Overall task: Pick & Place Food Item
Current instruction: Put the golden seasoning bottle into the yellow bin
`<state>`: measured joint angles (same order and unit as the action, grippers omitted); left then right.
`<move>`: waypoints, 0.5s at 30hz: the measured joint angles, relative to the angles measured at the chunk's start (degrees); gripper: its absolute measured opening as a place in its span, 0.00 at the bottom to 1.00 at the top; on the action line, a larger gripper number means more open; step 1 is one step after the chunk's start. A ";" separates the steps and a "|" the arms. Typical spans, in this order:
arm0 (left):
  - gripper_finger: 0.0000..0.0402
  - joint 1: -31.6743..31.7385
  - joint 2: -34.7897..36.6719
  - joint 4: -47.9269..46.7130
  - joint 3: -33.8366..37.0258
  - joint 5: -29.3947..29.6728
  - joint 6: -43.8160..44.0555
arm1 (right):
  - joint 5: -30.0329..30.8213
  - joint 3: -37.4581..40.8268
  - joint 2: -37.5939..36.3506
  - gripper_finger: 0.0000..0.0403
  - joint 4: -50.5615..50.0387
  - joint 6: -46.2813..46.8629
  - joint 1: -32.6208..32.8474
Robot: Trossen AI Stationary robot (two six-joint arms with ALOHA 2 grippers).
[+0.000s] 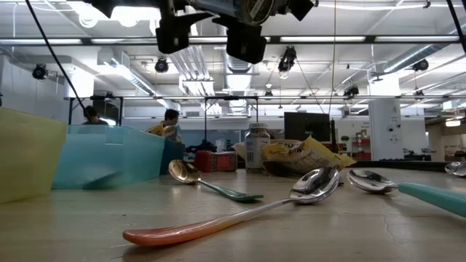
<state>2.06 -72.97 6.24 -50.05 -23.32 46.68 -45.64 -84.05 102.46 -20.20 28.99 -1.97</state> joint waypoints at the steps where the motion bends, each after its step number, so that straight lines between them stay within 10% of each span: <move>1: 0.85 0.06 0.12 0.31 -0.01 0.18 0.02 | -0.16 0.04 0.04 0.67 0.10 0.02 0.15; 15: 0.72 0.01 0.03 1.87 0.03 -1.16 -0.17 | -0.47 -0.37 0.06 0.67 2.49 0.79 0.25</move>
<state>2.07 -72.95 8.11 -50.02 -24.48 46.50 -46.11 -84.42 102.52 -17.71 29.78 -1.72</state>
